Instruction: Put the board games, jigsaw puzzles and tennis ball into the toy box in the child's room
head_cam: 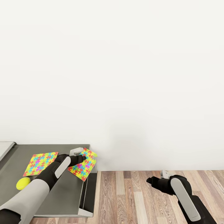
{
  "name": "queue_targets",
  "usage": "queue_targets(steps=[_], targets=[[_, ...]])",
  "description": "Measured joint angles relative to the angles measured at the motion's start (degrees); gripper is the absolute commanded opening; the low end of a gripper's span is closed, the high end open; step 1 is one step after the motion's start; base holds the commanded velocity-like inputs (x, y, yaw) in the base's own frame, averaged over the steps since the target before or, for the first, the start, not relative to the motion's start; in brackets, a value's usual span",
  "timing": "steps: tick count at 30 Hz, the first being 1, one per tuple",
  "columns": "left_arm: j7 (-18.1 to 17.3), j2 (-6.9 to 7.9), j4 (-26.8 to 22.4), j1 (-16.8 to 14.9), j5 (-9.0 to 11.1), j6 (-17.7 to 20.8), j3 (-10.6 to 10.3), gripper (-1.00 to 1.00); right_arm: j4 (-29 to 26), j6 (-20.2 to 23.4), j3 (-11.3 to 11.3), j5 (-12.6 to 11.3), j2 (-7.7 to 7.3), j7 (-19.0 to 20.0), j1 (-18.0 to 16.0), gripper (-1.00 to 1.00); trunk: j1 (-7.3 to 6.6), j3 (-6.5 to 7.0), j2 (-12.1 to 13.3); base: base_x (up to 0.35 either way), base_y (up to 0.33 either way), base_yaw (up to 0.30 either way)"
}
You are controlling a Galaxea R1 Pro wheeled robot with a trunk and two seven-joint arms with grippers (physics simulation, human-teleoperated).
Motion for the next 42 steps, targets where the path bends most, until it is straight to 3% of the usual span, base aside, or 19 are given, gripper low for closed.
queue_targets(steps=[4,7,11,22,27,31,35,37,39,40,42], targets=[[-0.2,0.18,-0.2,0.0,0.0,0.0,0.1,1.00,0.0,0.0,0.0,0.0,0.00,0.0,0.0,1.00,0.00,0.00,0.0,0.000,0.000,0.000],[-2.4,0.44,-0.3,0.0,-0.1,-0.1,0.1,1.00,0.0,0.0,0.0,0.1,0.00,0.0,0.0,1.00,0.00,0.00,0.0,0.000,0.000,0.000],[-5.0,2.10,-0.7,0.0,-0.1,-0.1,0.2,1.00,0.0,0.0,0.0,0.1,0.00,0.0,0.0,1.00,0.00,0.00,0.0,0.000,0.000,0.000],[-6.9,5.45,-6.2,0.2,0.8,0.5,0.2,1.00,0.0,0.0,0.0,0.1,0.00,0.0,0.0,1.00,0.00,0.00,0.0,0.000,0.000,0.000],[-8.8,7.50,-10.1,0.5,1.6,2.9,3.0,1.00,0.0,0.0,0.0,0.0,0.00,0.0,0.0,1.00,0.00,0.00,0.0,0.000,0.000,0.000],[-15.0,9.27,-14.0,0.9,2.2,8.1,7.3,1.00,0.0,0.0,0.0,0.0,0.00,0.0,0.0,1.00,0.00,0.00,0.0,0.000,0.000,0.000],[-24.9,11.97,-17.1,1.5,2.3,15.3,12.1,1.00,-0.1,0.0,-0.1,-0.1,0.00,0.0,0.0,1.00,0.00,0.00,0.0,0.000,0.000,0.000],[-28.0,13.01,-17.9,1.5,2.3,18.1,13.2,1.00,-0.1,0.0,-0.1,-0.2,0.00,0.0,0.0,1.00,0.00,0.00,0.0,0.000,0.000,0.000],[-34.6,14.83,-19.6,1.6,2.4,23.2,15.0,1.00,-0.1,0.0,-0.1,-0.3,0.00,0.2,0.0,1.00,0.00,0.00,0.0,0.000,0.000,0.000],[-36.5,15.31,-20.0,1.7,2.4,24.1,15.3,1.00,-0.1,0.0,-0.1,-0.4,0.00,0.2,0.0,1.00,0.00,0.00,0.0,0.000,0.000,0.000],[-44.3,17.48,-21.4,2.3,2.4,26.2,16.0,1.00,-0.1,0.0,-0.1,-0.4,-0.03,1.2,0.0,1.00,0.00,0.00,0.0,0.000,0.000,0.000]])
